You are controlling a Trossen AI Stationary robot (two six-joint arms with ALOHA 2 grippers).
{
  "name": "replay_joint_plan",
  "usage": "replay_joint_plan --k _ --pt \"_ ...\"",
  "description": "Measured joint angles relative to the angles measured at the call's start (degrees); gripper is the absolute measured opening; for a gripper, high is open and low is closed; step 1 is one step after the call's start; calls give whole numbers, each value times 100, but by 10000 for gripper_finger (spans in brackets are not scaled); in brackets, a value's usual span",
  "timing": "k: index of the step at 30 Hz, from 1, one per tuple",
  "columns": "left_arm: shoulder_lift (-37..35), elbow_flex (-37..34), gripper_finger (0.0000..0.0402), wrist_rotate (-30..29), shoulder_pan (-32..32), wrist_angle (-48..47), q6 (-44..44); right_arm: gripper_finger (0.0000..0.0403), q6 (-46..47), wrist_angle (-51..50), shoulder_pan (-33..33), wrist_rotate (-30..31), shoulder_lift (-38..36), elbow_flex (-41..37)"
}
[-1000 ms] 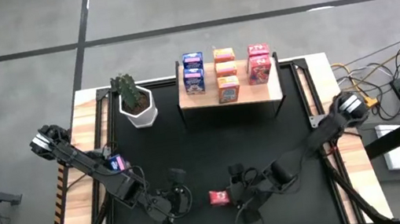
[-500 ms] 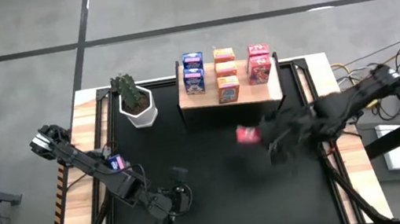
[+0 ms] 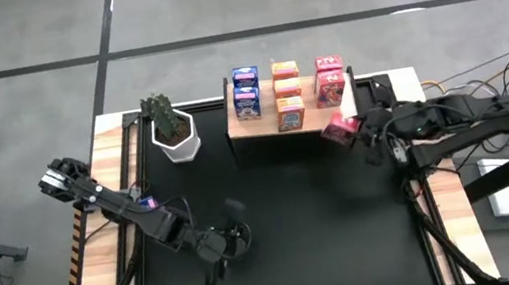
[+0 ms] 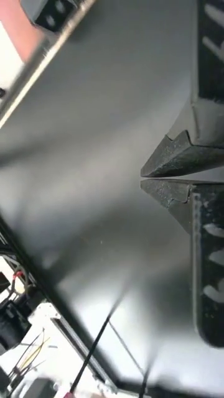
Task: Stack cereal on shelf
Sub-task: Put the red cereal box on the shelf
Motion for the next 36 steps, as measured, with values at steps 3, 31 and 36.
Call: replay_joint_plan --k 3,31,36 --pt "-53 -76 0 4 155 -2 257 155 -62 123 -20 9 -204 -114" --pt "-1537 -730 0 17 590 709 1091 155 -1054 -458 -724 -776 617 1430" --pt "-1682 -730 0 17 622 744 1115 155 -1240 -527 -1086 -1098 759 1316"
